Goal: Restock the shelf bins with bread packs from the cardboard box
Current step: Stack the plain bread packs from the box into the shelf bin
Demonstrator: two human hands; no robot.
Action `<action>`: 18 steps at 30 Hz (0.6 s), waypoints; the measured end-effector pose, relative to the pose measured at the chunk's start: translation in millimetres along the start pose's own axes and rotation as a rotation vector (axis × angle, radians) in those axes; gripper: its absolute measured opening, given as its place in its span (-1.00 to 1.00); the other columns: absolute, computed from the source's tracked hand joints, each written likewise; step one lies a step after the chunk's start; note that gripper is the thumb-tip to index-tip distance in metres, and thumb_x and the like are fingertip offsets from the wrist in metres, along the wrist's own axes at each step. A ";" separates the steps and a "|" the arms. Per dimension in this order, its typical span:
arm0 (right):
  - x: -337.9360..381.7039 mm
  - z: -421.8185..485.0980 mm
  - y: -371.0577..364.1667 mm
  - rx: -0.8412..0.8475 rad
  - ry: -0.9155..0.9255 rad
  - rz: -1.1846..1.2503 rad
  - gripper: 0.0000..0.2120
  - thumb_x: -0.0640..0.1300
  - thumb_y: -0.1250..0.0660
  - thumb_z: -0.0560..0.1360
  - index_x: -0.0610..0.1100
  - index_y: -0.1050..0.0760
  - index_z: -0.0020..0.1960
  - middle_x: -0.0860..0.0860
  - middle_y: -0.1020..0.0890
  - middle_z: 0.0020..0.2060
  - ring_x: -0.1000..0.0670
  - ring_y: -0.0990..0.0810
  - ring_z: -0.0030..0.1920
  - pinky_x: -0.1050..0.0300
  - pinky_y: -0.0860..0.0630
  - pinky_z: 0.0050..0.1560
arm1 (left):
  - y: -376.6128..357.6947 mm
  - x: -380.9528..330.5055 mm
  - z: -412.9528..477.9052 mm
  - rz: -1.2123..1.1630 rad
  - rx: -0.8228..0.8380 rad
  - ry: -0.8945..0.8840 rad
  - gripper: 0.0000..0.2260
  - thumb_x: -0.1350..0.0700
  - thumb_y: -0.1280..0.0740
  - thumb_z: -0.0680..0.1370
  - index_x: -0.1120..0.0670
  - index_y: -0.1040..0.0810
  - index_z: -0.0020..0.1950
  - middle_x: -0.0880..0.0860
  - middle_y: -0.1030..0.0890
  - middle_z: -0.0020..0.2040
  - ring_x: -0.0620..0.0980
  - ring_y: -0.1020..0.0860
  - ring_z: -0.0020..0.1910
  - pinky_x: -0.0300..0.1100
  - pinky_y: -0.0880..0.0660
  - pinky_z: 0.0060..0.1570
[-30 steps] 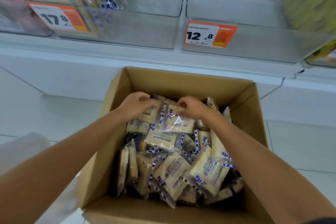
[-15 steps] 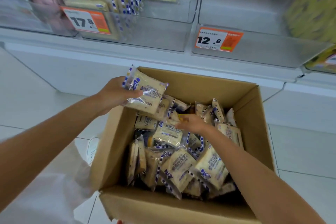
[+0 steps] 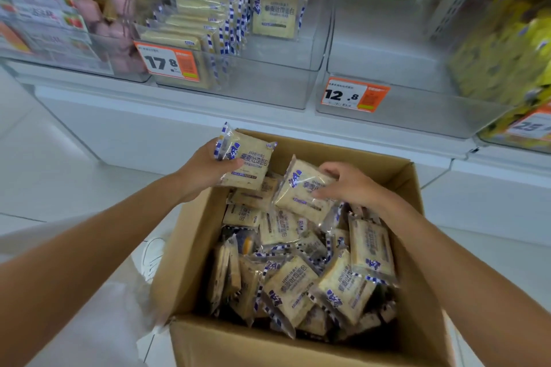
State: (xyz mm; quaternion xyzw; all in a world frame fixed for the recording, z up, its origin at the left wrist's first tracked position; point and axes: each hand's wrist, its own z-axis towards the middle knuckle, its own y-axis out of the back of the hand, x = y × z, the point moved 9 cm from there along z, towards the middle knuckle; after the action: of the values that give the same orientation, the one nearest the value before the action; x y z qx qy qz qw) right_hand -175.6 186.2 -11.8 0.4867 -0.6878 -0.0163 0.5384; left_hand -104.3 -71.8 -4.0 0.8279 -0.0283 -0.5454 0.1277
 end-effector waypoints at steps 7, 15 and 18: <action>98.2 -0.6 27.2 -0.113 0.215 -0.029 -0.30 -0.08 -0.60 0.31 -0.01 -0.42 0.38 0.00 -0.49 0.29 0.01 -0.51 0.26 0.07 -0.42 0.33 | -40.3 -61.5 -21.8 0.083 0.115 -0.085 -0.30 -0.37 -0.38 0.38 -0.03 -0.39 0.40 -0.04 -0.54 0.26 -0.02 -0.53 0.22 -0.02 -0.55 0.10; 177.5 -3.5 46.2 -0.146 0.273 -0.216 -0.48 0.07 -0.59 0.29 -0.05 -0.54 0.17 0.04 -0.58 0.09 0.07 -0.56 0.07 0.20 -0.48 0.09 | 4.7 -117.3 -27.9 -0.003 0.041 -0.190 -0.79 -0.03 -0.26 0.62 0.07 -0.50 0.14 -0.09 -0.55 -0.17 -0.21 -0.51 -0.31 -0.30 -0.40 -0.31; 213.1 0.8 64.4 -0.241 0.330 -0.166 -0.52 0.03 -0.62 0.24 -0.09 -0.55 0.06 0.00 -0.58 -0.02 0.05 -0.57 -0.04 0.10 -0.51 0.02 | 30.8 -148.7 -19.0 0.131 -0.033 -0.303 -0.79 -0.05 -0.24 0.62 0.06 -0.46 -0.09 -0.02 -0.42 -0.21 -0.08 -0.39 -0.27 -0.23 -0.27 -0.26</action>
State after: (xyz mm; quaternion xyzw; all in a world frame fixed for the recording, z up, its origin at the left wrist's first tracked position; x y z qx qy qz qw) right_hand -206.9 73.2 177.5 0.4697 -0.5410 -0.0628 0.6948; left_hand -144.1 -70.4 143.7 0.7305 -0.0923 -0.6548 0.1707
